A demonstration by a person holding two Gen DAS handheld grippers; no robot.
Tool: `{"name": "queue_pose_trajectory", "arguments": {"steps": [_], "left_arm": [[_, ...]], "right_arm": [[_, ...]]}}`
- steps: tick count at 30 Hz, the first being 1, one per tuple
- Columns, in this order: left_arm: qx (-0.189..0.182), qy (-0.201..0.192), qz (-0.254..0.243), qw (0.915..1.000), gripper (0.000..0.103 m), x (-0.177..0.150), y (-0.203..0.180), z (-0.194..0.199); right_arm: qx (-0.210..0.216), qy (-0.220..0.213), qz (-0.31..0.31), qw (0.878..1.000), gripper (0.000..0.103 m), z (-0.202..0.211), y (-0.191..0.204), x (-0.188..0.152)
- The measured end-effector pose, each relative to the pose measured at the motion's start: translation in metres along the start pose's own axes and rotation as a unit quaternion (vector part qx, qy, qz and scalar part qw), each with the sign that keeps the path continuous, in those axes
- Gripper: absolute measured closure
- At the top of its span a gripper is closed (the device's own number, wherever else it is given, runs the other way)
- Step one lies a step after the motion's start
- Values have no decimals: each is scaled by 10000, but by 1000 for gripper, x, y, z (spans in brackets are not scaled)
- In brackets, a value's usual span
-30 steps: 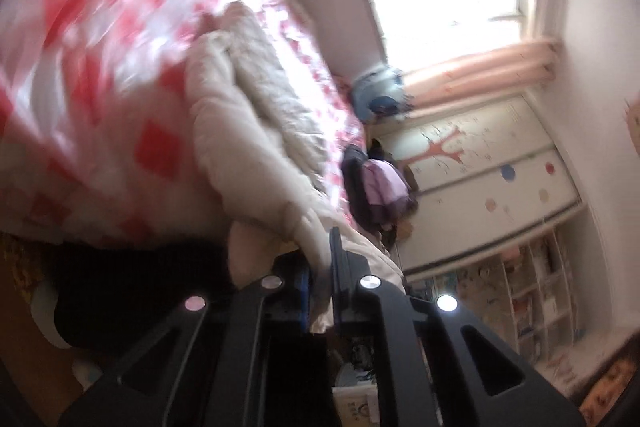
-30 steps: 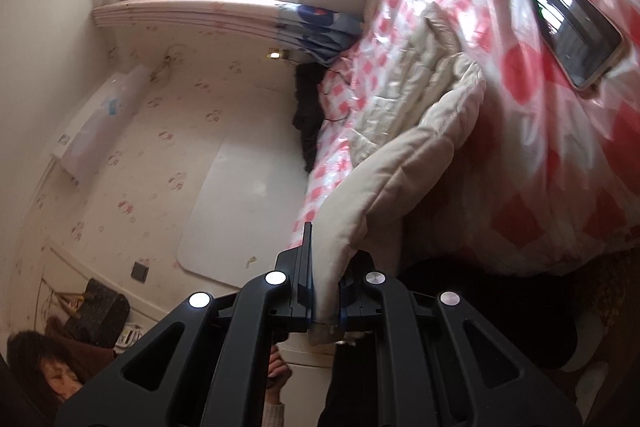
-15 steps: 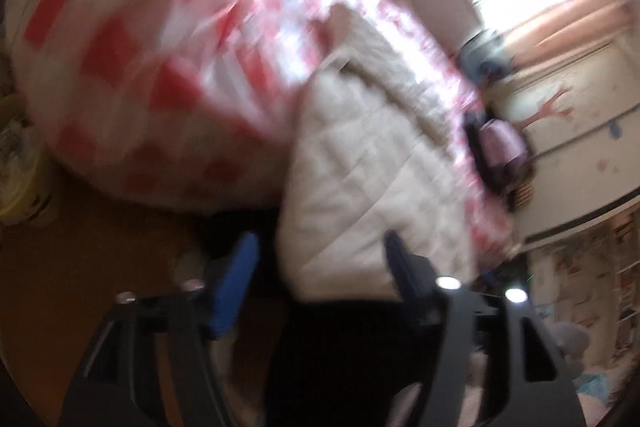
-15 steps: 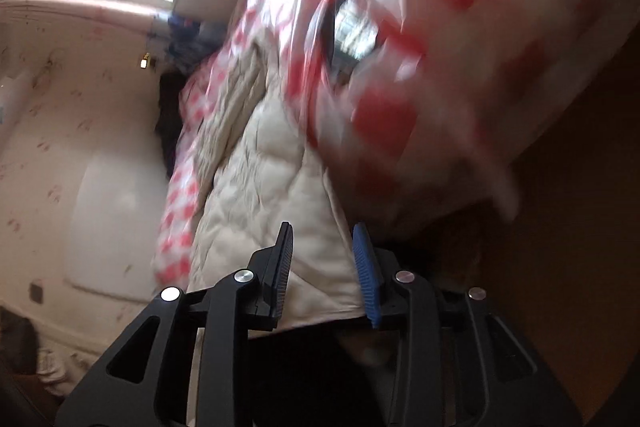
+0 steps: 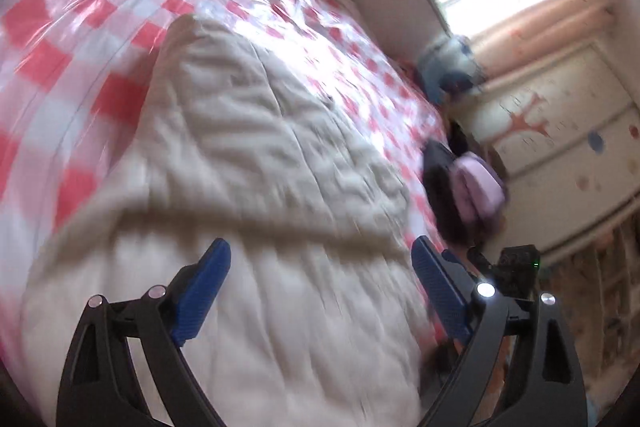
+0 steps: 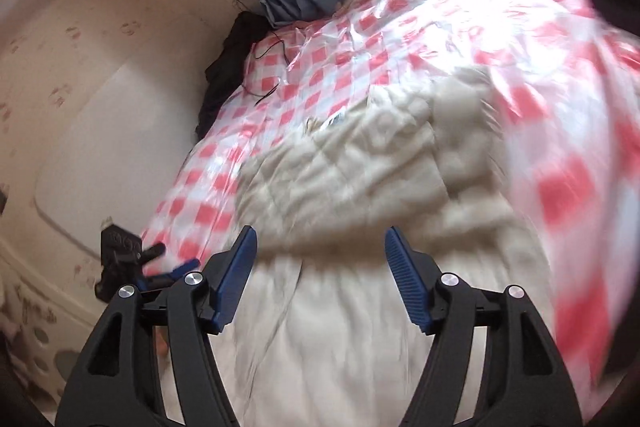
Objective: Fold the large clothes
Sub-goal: 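Open both tools and release the folded jacket onto the bed, then grasp the folded jacket edge with both tools and lift it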
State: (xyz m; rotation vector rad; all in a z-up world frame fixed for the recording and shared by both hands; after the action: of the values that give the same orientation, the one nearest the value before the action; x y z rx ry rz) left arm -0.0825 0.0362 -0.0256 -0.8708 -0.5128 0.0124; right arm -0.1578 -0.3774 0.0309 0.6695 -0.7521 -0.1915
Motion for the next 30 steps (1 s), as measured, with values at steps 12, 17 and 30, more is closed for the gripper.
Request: {"name": "queue_pose_trajectory", "arguments": {"steps": [12,17,30], "left_arm": [[1025,-71,-586,9930,7,5,41,-72],[1147,124,-611,9914,7,5,37,-68],[532,588,-343,9963,7,-87,93,127]], "right_arm": [[-981,409,-543,9929,48,-74,-76,38],[-658,293,-637,9954,42,-20,-70,-5],[166,664,-1642,9840,16,153,-95,-161]]}}
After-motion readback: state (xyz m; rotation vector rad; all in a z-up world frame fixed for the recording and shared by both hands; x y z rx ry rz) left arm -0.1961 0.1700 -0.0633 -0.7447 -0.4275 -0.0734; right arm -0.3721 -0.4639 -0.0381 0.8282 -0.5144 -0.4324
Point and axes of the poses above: each gripper's, at about its wrist camera, not at the fingertips, and z roughly against the way its jaws point, y to its left, x to its top, the point moved 3 cm from there along -z, roughly the way its jaws point, and after that the axes turned 2 degrees about -y, right-handed, at the moved point
